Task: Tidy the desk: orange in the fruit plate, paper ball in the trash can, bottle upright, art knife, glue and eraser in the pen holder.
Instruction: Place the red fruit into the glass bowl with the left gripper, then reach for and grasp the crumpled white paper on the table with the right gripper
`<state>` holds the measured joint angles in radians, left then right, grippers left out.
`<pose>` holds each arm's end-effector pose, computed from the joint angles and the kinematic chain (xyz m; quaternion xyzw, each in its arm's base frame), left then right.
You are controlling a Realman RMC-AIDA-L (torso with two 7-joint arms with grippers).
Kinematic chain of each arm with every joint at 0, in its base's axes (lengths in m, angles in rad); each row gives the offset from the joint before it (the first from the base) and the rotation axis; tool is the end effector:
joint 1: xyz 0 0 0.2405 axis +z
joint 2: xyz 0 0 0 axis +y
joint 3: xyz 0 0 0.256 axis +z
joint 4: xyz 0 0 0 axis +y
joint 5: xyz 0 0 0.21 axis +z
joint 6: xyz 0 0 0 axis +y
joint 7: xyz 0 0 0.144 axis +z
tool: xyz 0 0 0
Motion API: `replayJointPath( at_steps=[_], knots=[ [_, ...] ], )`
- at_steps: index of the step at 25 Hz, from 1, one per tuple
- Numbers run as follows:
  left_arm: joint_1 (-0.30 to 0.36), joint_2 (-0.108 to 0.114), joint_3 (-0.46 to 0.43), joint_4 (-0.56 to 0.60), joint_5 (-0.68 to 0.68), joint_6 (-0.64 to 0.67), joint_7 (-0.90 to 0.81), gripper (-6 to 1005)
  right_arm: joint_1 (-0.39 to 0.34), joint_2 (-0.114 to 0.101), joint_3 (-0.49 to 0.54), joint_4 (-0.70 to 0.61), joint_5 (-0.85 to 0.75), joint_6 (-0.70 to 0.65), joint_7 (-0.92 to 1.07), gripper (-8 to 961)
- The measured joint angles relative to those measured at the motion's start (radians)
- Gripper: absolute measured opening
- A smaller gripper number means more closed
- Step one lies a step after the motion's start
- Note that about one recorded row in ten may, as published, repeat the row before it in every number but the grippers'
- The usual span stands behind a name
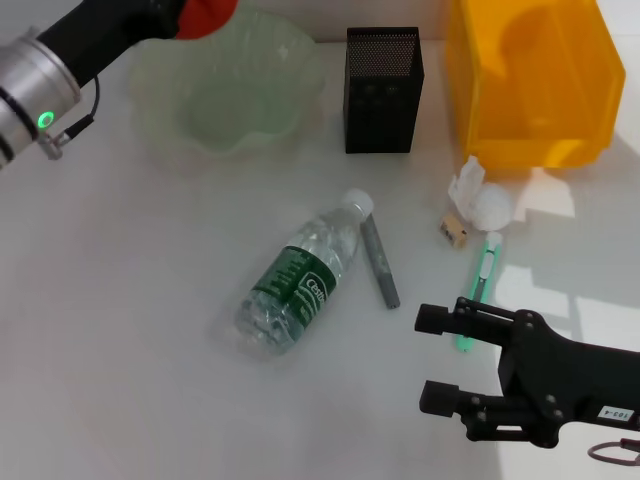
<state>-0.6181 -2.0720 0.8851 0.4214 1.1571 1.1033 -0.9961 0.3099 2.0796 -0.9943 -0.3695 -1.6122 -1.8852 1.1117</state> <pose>-0.2363 0.4110 0.0159 -0.8091 -0.2103 -0.3864 0.3897 0.2668 0.2117 -0.0346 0.8786 -0.2106 -0.4285 0.0052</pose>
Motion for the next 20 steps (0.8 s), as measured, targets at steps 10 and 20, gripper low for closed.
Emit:
replayJointPath(
  at_steps=[10, 20],
  knots=[
    [-0.131, -0.008, 0.02, -0.065, -0.003, -0.274, -0.019, 356, 0.03, 0.002, 0.003, 0.079, 0.002, 0.001, -0.043, 823],
    [-0.075, 0.007, 0.031, -0.029, -0.011, -0.02, -0.137, 770, 0.042, 0.003, 0.012, 0.093, 0.015, 0.009, -0.053, 823]
  ],
)
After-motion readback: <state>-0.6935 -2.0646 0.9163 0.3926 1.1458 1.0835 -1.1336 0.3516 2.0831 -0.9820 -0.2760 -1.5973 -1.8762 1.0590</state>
